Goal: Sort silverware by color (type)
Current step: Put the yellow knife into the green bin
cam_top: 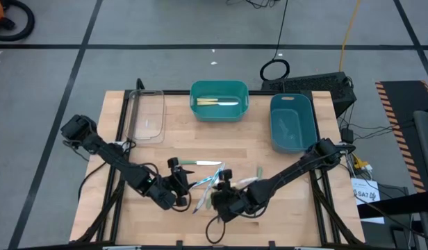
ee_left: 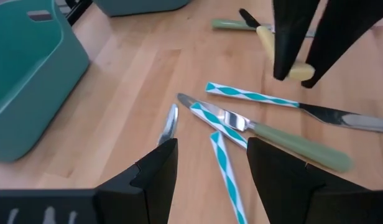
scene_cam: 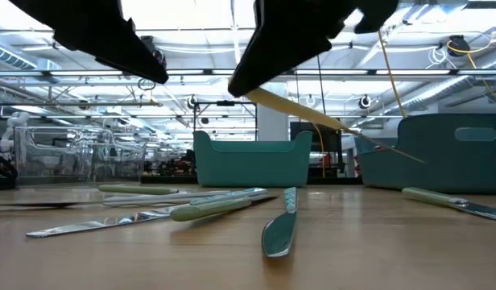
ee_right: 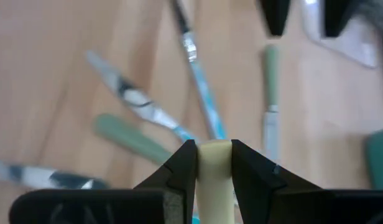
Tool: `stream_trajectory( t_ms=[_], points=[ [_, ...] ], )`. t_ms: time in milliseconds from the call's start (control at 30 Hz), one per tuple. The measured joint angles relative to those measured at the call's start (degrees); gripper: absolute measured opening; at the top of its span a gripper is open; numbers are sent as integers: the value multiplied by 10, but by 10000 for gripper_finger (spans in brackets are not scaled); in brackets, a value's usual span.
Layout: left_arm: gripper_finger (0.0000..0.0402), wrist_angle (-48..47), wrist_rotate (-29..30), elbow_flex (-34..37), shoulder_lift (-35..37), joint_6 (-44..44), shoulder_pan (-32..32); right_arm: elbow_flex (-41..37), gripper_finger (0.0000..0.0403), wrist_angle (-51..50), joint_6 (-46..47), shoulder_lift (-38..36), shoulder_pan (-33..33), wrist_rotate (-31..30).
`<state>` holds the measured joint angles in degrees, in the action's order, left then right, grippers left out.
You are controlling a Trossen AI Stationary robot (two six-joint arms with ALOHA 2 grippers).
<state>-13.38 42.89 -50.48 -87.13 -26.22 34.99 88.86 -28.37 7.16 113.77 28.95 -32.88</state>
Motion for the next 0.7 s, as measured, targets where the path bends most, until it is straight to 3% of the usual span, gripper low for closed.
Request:
stream_trajectory(
  t_ms=[200, 267, 433, 500, 700],
  points=[
    [202, 44, 25, 13, 1, 46, -15, 0, 74, -5, 24, -6, 0, -81],
    [202, 128, 47, 53, 2, 70, -17, 0, 74, -7, 24, -10, 0, -93],
    [202, 434, 39, 173, 1, 171, -23, 0, 74, -18, 37, -39, 16, -109],
    [202, 500, 33, 194, 1, 203, -23, 0, 74, -16, 35, -48, 23, -133],
    [202, 530, -15, 183, 0, 232, -25, 0, 74, 72, -8, -64, 30, -168]
  ],
)
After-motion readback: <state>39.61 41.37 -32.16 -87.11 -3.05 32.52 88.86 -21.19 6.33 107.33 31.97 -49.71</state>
